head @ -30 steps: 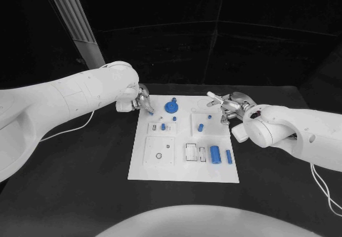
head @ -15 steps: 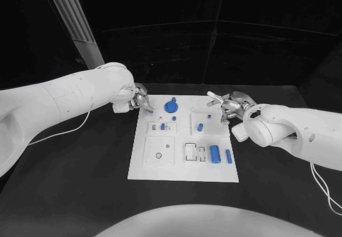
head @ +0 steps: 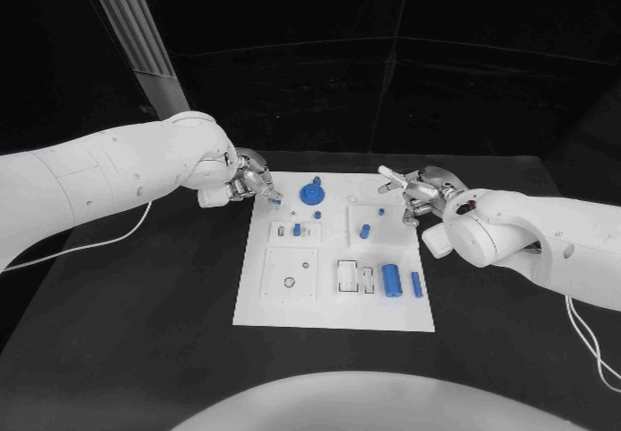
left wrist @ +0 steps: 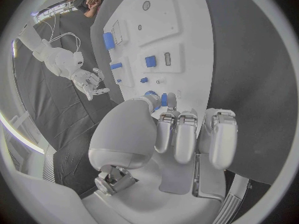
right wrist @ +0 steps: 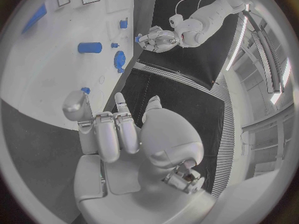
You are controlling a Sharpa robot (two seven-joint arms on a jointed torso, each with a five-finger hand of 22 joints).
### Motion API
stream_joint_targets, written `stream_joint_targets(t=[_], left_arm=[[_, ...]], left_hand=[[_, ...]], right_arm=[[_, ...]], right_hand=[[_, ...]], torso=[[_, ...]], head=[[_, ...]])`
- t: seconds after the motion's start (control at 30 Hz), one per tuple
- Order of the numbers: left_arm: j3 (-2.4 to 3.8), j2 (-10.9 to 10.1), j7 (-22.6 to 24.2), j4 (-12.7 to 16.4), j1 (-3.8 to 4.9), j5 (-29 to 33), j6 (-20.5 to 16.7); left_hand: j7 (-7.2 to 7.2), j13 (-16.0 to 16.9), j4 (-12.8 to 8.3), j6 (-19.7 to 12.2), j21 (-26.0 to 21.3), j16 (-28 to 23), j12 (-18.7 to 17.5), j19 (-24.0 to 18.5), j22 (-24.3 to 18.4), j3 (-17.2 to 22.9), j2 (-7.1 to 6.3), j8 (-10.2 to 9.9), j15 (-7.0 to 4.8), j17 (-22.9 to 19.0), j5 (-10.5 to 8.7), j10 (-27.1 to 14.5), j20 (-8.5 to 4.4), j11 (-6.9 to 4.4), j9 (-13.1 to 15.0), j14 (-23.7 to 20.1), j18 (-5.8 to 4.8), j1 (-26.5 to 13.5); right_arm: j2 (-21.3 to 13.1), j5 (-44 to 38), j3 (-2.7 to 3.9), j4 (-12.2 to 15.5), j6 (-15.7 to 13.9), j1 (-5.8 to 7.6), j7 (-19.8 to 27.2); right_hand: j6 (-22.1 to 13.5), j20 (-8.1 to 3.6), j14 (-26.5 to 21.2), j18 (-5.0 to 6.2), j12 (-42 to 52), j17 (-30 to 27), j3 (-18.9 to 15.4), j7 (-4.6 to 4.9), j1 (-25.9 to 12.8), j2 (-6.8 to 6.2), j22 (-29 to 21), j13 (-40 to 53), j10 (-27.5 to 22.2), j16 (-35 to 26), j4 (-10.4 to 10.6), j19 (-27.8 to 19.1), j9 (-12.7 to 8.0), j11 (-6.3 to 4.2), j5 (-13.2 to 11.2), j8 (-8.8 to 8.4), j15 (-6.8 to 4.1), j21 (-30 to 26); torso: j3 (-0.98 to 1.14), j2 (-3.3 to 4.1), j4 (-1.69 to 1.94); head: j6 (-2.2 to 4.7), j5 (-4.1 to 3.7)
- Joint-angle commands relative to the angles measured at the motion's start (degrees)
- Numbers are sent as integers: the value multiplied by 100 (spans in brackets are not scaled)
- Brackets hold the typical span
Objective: Assemble the parts on the task board
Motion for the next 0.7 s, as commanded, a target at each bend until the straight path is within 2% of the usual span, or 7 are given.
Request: stream_joint_targets(t=[0.03, 0.37, 0.47, 0.7], left_arm=[[1, -103, -206, 203, 21, 334, 216], [0, -444, -734, 866, 37, 371, 198], [0, -491, -854, 1007, 38, 370, 186], [-1, -519, -1090, 1220, 29, 174, 119]], left_hand=[[-4, 1506, -11, 57, 23, 17, -29, 602, 1508, -53, -23, 25, 6, 1509, -6, 597, 12, -10, 2, 616, -38, -65], [-42, 1506, -38, 91, 23, 17, -29, 602, 1508, -114, -98, 51, -16, 1509, 32, 597, 1, -43, 11, 616, -38, -27], [-46, 1506, -42, 92, 23, 17, -29, 602, 1508, -115, -98, 54, -20, 1509, 47, 597, -2, -48, 13, 616, -38, -12], [-55, 1506, -53, 75, 23, 17, -29, 602, 1508, -68, -42, 63, -40, 1509, 83, 597, -17, -59, 23, 616, -38, 75]], right_arm=[[-1, -22, 3, 5, -3, 7, 22], [-20, -22, 3, 13, -23, 7, 35], [-21, -22, 3, 15, -26, 7, 39], [-21, -23, 3, 23, -29, 7, 53]], right_hand=[[-44, -8, 235, 33, 11, 1071, -18, -9, -13, 50, 542, 1211, 297, 24, 1, 34, -7, -31, 28, 29, -41, -5], [-44, -8, 235, 33, 11, 1071, -18, -9, -13, 50, 542, 1211, 297, 24, 1, 34, -7, -31, 28, 29, -41, -5], [-44, -8, 235, 33, 11, 1071, -18, -9, -13, 50, 542, 1211, 297, 24, 1, 34, -7, -31, 28, 29, -41, -5], [-44, -8, 235, 33, 11, 1071, -18, -9, -13, 50, 542, 1211, 297, 24, 1, 34, -7, -31, 28, 29, -41, -5]], torso=[[0, 2, -6], [2, 9, -6], [2, 8, 2], [-3, 14, -15]], head=[[-2, 14], [-14, 31], [-21, 20], [-23, 43]])
